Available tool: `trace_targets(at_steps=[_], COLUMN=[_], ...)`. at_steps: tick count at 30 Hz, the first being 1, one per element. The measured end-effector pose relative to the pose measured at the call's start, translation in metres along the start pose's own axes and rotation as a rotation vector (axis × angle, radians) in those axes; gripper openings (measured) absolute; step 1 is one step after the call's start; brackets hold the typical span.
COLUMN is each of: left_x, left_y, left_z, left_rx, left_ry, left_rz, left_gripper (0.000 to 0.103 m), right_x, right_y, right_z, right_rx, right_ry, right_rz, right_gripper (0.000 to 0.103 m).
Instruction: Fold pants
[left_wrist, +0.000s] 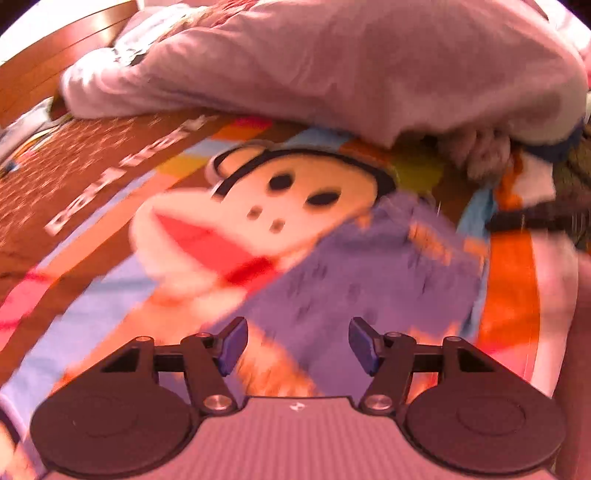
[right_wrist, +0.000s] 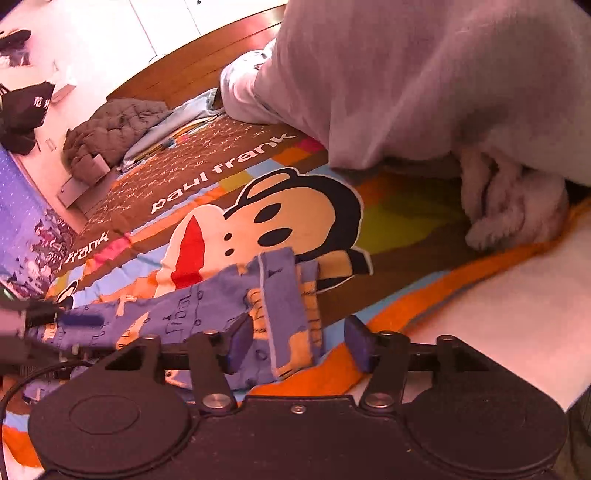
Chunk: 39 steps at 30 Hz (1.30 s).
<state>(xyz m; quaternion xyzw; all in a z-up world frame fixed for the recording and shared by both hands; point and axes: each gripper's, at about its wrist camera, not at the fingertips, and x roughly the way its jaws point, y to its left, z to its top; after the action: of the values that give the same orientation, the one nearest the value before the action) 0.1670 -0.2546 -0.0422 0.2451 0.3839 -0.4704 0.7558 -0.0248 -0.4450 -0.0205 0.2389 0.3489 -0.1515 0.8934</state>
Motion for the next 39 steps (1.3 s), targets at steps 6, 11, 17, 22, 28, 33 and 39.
trace_targets(at_steps=[6, 11, 17, 22, 28, 33, 39], left_x=[0.04, 0.088, 0.119, 0.106, 0.125, 0.134, 0.159], left_y=[-0.008, -0.026, -0.044, -0.052, -0.063, -0.048, -0.026], left_z=[0.073, 0.106, 0.112, 0.118, 0.116, 0.122, 0.128], left_rx=[0.092, 0.151, 0.175, 0.201, 0.251, 0.158, 0.043], left_ry=[-0.016, 0.075, 0.18, 0.113, 0.128, 0.174, 0.342], left_rz=[-0.131, -0.201, -0.286, -0.345, -0.261, -0.342, -0.456], left_gripper=[0.066, 0.06, 0.01, 0.004, 0.014, 0.049, 0.05], right_x=[0.021, 0.032, 0.032, 0.033, 0.036, 0.038, 0.047], right_y=[-0.014, -0.012, -0.013, -0.008, -0.004, -0.008, -0.012], right_z=[0.003, 0.005, 0.001, 0.001, 0.001, 0.005, 0.009], right_rx=[0.045, 0.079, 0.08, 0.063, 0.042, 0.066, 0.079], right_ry=[0.051, 0.083, 0.074, 0.075, 0.092, 0.109, 0.139], right_rz=[0.086, 0.082, 0.075, 0.071, 0.051, 0.095, 0.091], right_gripper=[0.059, 0.057, 0.057, 0.058, 0.058, 0.06, 0.045])
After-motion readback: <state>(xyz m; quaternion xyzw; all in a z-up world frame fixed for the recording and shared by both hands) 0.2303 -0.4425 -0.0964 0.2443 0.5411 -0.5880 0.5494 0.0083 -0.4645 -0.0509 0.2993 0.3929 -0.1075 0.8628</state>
